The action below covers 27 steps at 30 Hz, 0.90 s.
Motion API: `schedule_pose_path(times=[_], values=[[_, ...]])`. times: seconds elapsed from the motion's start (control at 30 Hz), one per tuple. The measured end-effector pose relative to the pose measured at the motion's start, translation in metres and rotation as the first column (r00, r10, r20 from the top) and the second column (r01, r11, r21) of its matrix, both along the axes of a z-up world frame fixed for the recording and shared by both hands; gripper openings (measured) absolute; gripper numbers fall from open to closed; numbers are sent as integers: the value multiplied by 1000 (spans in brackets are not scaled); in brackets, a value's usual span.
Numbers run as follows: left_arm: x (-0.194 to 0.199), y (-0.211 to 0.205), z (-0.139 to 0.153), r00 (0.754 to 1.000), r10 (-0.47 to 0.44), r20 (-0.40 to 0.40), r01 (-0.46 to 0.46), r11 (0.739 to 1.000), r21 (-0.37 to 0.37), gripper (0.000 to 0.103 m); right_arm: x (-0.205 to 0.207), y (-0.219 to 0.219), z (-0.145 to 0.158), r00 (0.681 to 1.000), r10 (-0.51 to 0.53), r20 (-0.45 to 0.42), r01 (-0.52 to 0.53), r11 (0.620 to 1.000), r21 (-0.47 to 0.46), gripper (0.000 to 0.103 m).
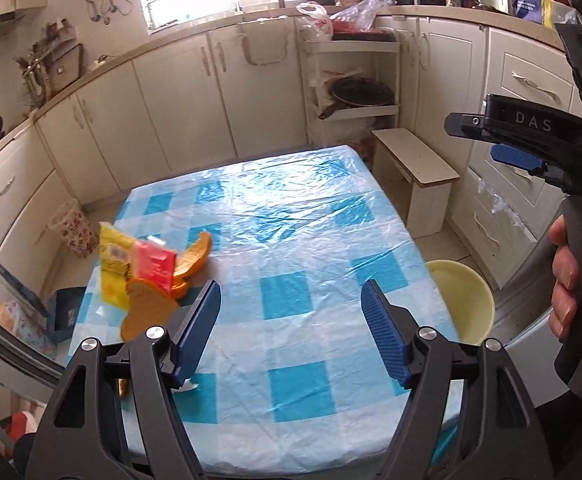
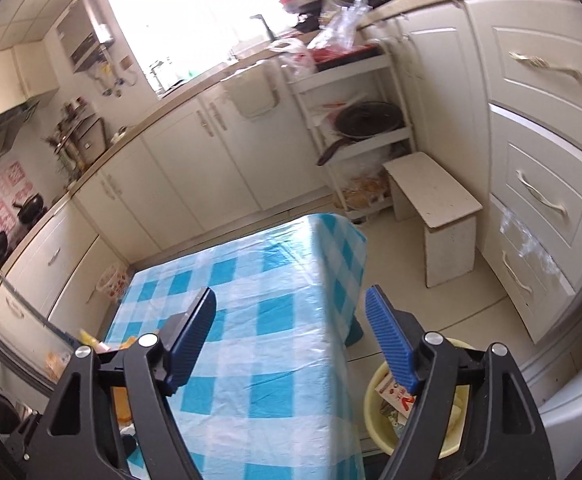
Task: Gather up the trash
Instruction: 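Return both tools to the table above the remaining trash, then grasp the bread crust with the left tool while the right tool grasps the orange peel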
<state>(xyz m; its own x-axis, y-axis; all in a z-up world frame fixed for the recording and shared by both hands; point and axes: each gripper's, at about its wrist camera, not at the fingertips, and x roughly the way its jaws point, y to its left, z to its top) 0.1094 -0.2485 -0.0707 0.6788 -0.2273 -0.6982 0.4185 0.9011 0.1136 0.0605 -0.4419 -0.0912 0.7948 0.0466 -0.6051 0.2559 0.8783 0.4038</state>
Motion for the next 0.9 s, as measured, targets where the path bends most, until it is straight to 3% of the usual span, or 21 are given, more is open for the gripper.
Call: schedule_pose_path(times=[0.13,0.23,0.33,0.4,0.5,0.57,0.73,0.9], values=[[13,64,0,994,112,-12,-112,994,-21,73,8,36,1,997,74,-12,-74,997,-20,78],[27,125,-12,969,243,-40,-244,970,-18,74,16,65,-3,989,145,-41,-146,989,-33,79],[44,181,-36,920,376,-108,-376,926,14,74,29,103,-16,960,264,-95,-267,964,-15,80],[53,216,-52,878,440,-187,-449,893,-6,74,34,134,-29,929,343,-140,-346,938,2,80],[65,243,-72,830,465,-307,-502,864,-48,74,43,174,-51,872,445,-203,-445,894,47,80],[71,249,-82,812,480,-334,-519,854,-35,74,47,200,-64,834,495,-242,-498,865,54,80],[79,247,-93,813,467,-347,-500,866,-7,74,54,251,-83,760,579,-297,-596,802,37,80],[93,243,-101,814,465,-347,-486,873,30,74,58,280,-94,716,614,-331,-646,763,17,80]])
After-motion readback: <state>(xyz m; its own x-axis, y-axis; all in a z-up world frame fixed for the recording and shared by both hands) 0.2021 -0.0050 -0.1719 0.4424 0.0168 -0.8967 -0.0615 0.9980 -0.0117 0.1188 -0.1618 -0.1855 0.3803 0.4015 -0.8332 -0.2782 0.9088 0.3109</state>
